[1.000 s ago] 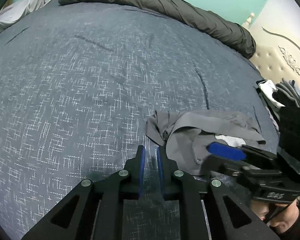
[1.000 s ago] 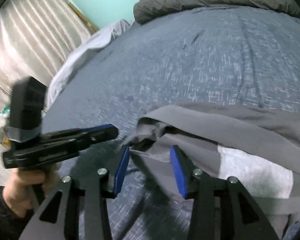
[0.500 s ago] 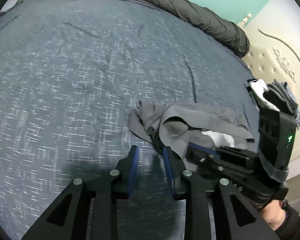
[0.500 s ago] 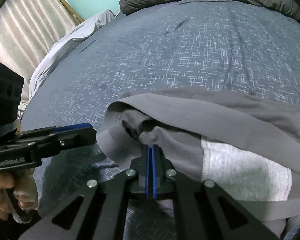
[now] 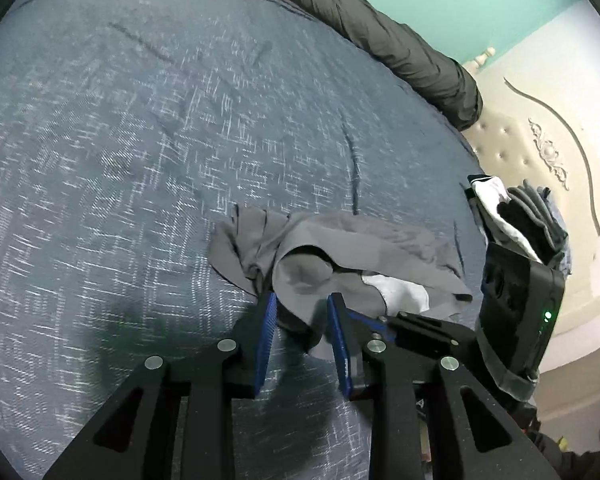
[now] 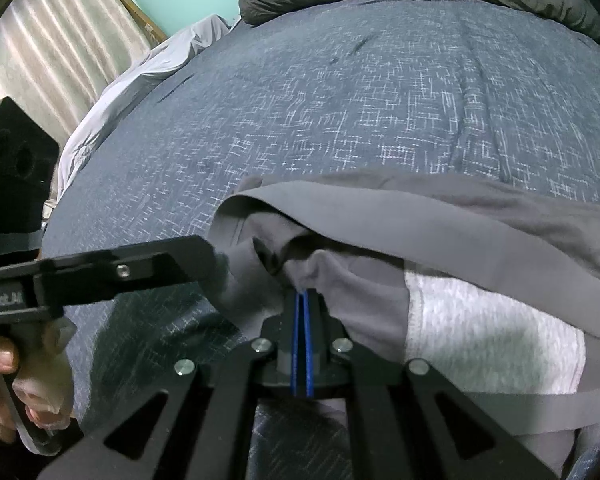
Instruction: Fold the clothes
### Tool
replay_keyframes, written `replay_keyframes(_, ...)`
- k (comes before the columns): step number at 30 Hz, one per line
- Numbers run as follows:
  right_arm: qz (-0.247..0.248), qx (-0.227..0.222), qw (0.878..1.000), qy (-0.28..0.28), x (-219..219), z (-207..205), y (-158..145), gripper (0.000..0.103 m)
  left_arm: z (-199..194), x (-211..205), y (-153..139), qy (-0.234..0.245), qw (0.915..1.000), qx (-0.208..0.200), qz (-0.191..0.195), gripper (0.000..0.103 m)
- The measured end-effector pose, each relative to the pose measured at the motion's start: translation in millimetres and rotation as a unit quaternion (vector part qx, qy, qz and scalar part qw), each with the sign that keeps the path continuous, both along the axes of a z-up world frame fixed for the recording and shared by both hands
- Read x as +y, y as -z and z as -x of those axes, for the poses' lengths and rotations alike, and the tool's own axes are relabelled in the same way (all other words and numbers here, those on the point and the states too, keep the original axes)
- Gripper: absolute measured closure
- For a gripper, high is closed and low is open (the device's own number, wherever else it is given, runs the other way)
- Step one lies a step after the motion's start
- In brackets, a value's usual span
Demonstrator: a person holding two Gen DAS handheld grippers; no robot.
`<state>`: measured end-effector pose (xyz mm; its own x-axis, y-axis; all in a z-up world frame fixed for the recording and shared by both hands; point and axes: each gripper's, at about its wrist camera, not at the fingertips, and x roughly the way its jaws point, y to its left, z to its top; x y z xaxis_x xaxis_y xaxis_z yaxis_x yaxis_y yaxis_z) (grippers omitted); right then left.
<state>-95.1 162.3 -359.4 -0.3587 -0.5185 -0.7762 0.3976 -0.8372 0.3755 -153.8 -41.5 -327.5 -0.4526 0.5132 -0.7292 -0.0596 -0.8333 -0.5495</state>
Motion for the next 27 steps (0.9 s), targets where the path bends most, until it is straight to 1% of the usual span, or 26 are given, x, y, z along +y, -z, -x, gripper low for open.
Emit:
replay_keyframes(1, 0.001, 0.000, 1.000, 0.000, -0.1, -0.3, -0.5, 0.101, 1.5, 0.7, 0.8, 0.000, 1.0000, -0.001, 0.003, 0.087)
replay_keyframes(5, 0.006, 0.000, 1.000, 0.001, 1.8, -1.4, -2.2, 0.101, 5.0, 0.5, -2.9, -0.003, 0.9997, 0.004, 0.023, 0.094)
replay_keyframes(6, 0.008, 0.000, 1.000, 0.001, 2.3, -1.9, -3.0, 0.101, 4.9, 1.2, -5.9, -0.003, 0.9993, 0.008, 0.036, 0.095)
replay_keyframes(7, 0.010, 0.001, 1.000, 0.002, 2.8, -2.4, -3.8, 0.101, 5.0, 3.0, -9.2, -0.002, 0.9982, 0.014, 0.059, 0.098)
replay_keyframes(8, 0.010, 0.002, 1.000, 0.003, 3.4, -2.9, -4.5, 0.101, 5.4, 6.0, -12.9, -0.004, 0.9952, 0.023, 0.095, 0.102)
replay_keyframes(11, 0.008, 0.004, 1.000, 0.007, 5.3, -3.9, -6.6, 0.100, 9.3, 8.1, -16.2, -0.010, 0.9902, 0.028, 0.136, 0.102)
replay_keyframes(15, 0.006, 0.008, 1.000, 0.011, 7.6, -4.9, -11.4, 0.098, 13.4, 14.6, -14.0, -0.002, 0.9876, 0.025, 0.155, 0.102)
replay_keyframes(19, 0.017, 0.023, 0.999, 0.024, 21.6, -8.3, -24.6, 0.096, 13.5, 21.9, -15.8, 0.005, 0.9803, 0.036, 0.194, 0.102)
replay_keyframes(23, 0.018, 0.052, 0.997, 0.054, 58.8, -17.1, -45.1, 0.084, 10.5, 21.1, -23.1, 0.004, 0.9781, 0.042, 0.204, 0.102)
replay_keyframes(25, 0.009, 0.063, 0.995, 0.082, 85.2, -21.3, -51.7, 0.079, 6.1, 23.8, -21.7, 0.005, 0.9766, 0.051, 0.209, 0.102)
replay_keyframes(27, -0.006, 0.068, 0.991, 0.114, 110.1, -25.1, -54.9, 0.073, 4.5, 24.0, -18.6, 0.004, 0.9766, 0.051, 0.209, 0.102)
